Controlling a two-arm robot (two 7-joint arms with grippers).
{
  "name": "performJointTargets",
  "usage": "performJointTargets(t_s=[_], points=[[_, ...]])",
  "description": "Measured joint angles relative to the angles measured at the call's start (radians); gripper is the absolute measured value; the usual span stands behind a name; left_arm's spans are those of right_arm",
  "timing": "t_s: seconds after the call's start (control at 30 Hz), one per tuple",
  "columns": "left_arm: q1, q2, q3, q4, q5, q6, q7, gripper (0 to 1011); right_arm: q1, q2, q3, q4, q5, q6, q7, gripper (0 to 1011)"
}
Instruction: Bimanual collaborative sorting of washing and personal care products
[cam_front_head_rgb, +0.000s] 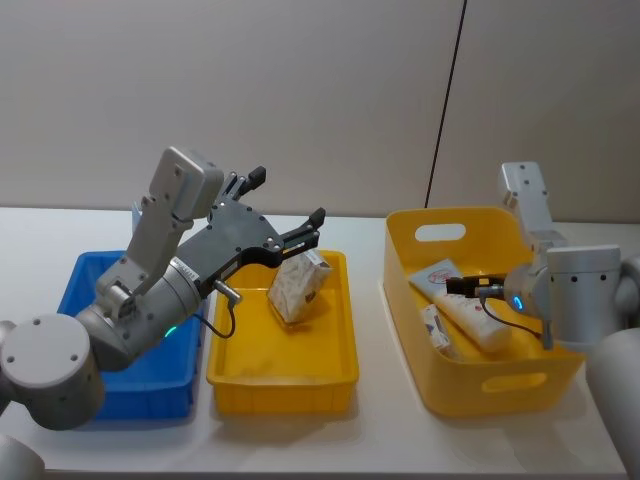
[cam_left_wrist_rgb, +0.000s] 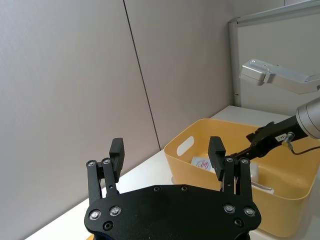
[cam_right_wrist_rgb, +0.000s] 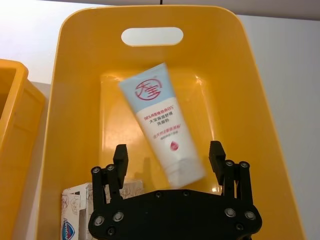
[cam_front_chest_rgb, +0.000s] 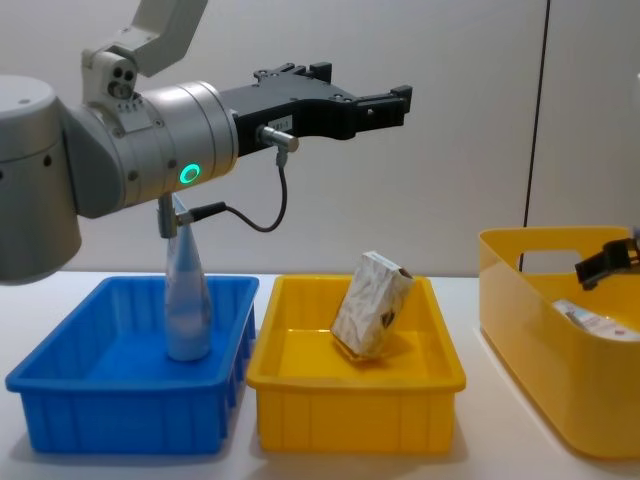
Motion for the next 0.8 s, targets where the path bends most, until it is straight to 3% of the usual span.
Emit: performJointTargets(t_s=[0.1,0.8], points=[[0.000,0.000,0.000,0.000,0.000,0.000,0.000,1001,-0.002,0.000,0.001,-0.002,0.000,0.003,0.003,1004],[0.000,0.000,0.000,0.000,0.000,0.000,0.000,1001,-0.047,0.006,0.028,-0.076,0.002,-0.016,0.025,1004]])
